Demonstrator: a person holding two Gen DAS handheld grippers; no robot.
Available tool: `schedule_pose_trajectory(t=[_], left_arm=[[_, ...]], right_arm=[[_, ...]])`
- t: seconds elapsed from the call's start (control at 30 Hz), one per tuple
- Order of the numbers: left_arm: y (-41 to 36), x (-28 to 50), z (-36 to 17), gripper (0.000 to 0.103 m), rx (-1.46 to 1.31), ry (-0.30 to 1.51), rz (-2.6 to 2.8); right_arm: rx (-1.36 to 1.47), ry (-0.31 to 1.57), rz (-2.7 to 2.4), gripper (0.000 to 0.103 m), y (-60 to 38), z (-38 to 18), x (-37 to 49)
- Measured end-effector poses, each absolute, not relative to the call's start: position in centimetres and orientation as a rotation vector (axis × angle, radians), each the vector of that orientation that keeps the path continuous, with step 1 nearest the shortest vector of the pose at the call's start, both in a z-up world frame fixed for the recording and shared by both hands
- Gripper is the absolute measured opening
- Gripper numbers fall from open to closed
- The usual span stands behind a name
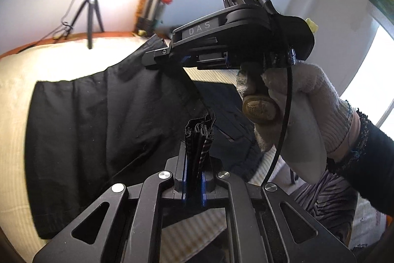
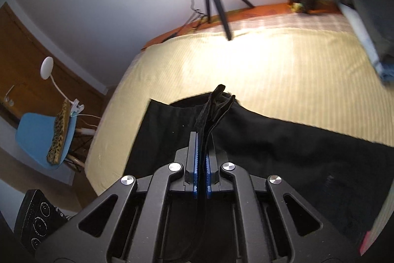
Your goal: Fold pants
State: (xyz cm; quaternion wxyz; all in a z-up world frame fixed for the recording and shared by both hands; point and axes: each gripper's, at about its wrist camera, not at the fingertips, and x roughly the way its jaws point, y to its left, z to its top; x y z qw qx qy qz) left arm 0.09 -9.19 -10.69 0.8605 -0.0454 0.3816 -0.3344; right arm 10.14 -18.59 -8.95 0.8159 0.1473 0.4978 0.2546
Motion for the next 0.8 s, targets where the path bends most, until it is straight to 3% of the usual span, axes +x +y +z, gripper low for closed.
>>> schedule_pose_trajectory(t=[0.43, 0.67, 0.8], left_arm=[[-14.6, 0.8, -12.0, 0.006, -0.046, 0.861, -0.808], [-16.4, 0.0, -12.0, 0.023, 0.028, 0.903, -0.878], [-13.5, -0.5, -10.8, 0.026, 0.005, 0.905, -0.875]], right_arm=[[0.351, 1.057, 0.44, 0.005, -25.5, -10.7, 9.3], [0.414, 1.047, 0.404, 0.005, -29.3, -11.5, 9.3], [0.42, 1.062, 0.406, 0.005, -30.2, -12.1, 9.2]])
